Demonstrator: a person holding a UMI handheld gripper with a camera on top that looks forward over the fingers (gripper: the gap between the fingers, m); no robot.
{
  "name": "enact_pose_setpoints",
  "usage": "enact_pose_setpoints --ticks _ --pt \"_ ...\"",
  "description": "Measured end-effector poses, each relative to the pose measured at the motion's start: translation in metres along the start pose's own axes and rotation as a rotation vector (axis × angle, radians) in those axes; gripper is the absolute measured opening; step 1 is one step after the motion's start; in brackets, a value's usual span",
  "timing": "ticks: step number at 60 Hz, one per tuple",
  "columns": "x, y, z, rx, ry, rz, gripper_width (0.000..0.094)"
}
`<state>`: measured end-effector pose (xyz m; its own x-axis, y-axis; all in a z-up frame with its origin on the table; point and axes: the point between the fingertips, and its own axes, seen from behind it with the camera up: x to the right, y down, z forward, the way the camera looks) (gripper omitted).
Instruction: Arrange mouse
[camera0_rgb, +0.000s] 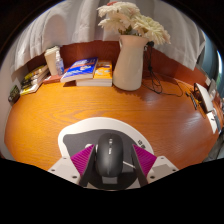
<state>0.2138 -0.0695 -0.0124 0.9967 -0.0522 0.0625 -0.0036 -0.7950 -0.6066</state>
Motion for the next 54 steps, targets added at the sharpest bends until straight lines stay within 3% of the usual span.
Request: enact_pose_setpoints --ticks 5,18,39,54 --pt "-0.002 -0.009 -0.007 0.006 -0.004 -0.006 0.0803" --pt "-0.035 -0.035 -0.059 0.078 -0.003 0.004 0.0859" --pt "-0.16 -0.044 -0.204 0.232 -0.124 0.008 0.0857" --pt "-0.207 -0.044 -0.29 0.337 -0.169 0.004 0.0853"
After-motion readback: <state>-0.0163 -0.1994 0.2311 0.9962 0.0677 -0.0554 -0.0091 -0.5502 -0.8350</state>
